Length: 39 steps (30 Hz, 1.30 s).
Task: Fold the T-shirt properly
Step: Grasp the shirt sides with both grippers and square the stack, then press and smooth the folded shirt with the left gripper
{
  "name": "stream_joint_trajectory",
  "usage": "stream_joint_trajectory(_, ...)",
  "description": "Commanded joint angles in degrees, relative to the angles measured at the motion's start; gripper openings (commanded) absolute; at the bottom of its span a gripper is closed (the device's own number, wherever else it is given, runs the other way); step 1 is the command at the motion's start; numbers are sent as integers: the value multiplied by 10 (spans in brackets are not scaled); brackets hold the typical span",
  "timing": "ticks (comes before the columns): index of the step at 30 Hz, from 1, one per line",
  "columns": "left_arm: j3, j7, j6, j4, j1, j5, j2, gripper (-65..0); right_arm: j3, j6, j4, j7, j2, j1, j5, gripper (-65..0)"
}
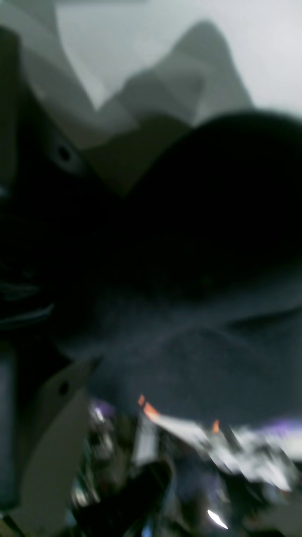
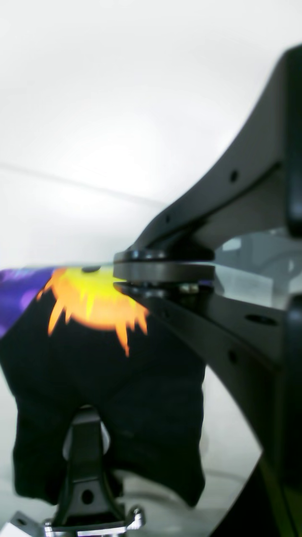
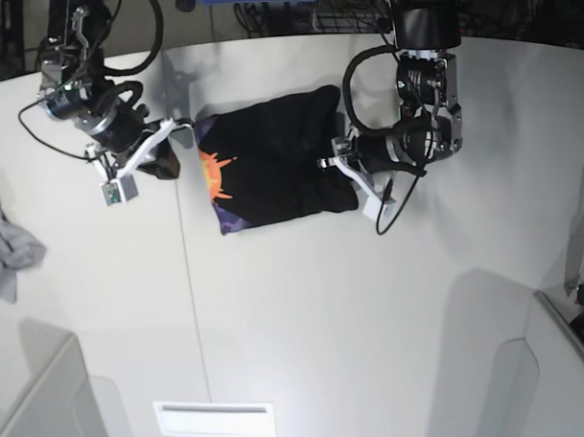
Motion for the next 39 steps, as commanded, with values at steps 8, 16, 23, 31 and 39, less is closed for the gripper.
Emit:
stream_joint_trajectory(8,271,70,67,92,-135,41,-139,-650,85,4,10,13,4,-31,8,-650)
stream_joint_trajectory(16,572,46,63,130,-284,88,-203,-650,136,4,7,11,4,-51,6,-650)
stream_joint_trajectory(23,681,-89,-70,189,-293,222,-219,-650,163,4,6,10,4,-65,3,-650)
stream_joint_trajectory(31,678,-162,-241,160,-284,422,-214,-650,165,2,-29,12,-39,-61,3,-650)
stream_joint_trajectory(39,678,-205,-242,131,-285,451,-197,-650,165,0,-34,13,-61,-54,2,-650)
